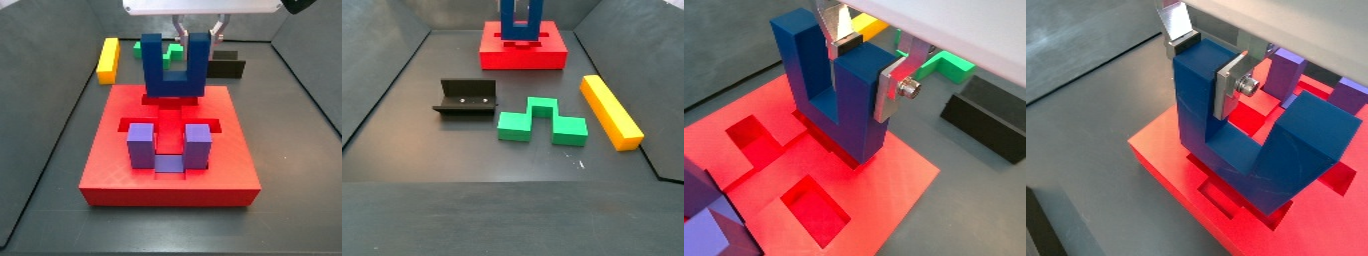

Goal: Pick up the blue object. Move up. Move to above the board. Insert the blue object.
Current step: Insert the blue object.

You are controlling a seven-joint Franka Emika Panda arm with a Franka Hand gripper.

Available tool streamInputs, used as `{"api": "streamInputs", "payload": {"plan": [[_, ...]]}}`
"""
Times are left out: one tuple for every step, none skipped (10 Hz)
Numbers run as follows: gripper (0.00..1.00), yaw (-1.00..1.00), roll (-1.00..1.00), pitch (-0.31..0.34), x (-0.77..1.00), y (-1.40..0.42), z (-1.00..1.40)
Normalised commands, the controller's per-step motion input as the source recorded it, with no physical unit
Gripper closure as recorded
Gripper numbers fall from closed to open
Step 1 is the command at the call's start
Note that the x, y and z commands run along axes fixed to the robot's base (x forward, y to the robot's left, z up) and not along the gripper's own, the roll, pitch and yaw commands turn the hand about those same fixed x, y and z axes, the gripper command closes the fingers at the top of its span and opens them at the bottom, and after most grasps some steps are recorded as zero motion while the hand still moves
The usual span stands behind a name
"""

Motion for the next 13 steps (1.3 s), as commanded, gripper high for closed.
{"api": "streamInputs", "payload": {"plan": [[1.0, 0.33, -0.09, 0.0, 0.0, 0.0, -0.07], [1.0, 0.05, 0.0, 0.0, 0.0, 0.0, 0.0], [1.0, 0.0, 0.06, 0.0, 0.0, -0.02, -0.08], [1.0, -0.15, 0.18, 0.0, 0.0, -0.09, -0.14], [1.0, -0.3, 0.2, 0.0, 0.0, -0.08, -0.11], [1.0, -0.06, 0.07, 0.0, -0.06, 0.0, 0.0], [1.0, 0.0, 0.01, 0.0, 0.0, 0.0, 0.0], [1.0, 0.0, 0.07, 0.0, 0.0, 0.0, -0.23], [1.0, 0.0, 0.06, 0.0, 0.02, 0.0, -0.51], [1.0, 0.0, 0.01, 0.0, 0.03, 0.0, -0.42], [1.0, 0.0, 0.01, 0.0, 0.06, 0.0, -0.31], [1.0, -0.02, 0.0, 0.0, 0.13, -0.02, -0.2], [1.0, -0.07, 0.0, 0.0, 0.2, -0.02, -0.13]]}}
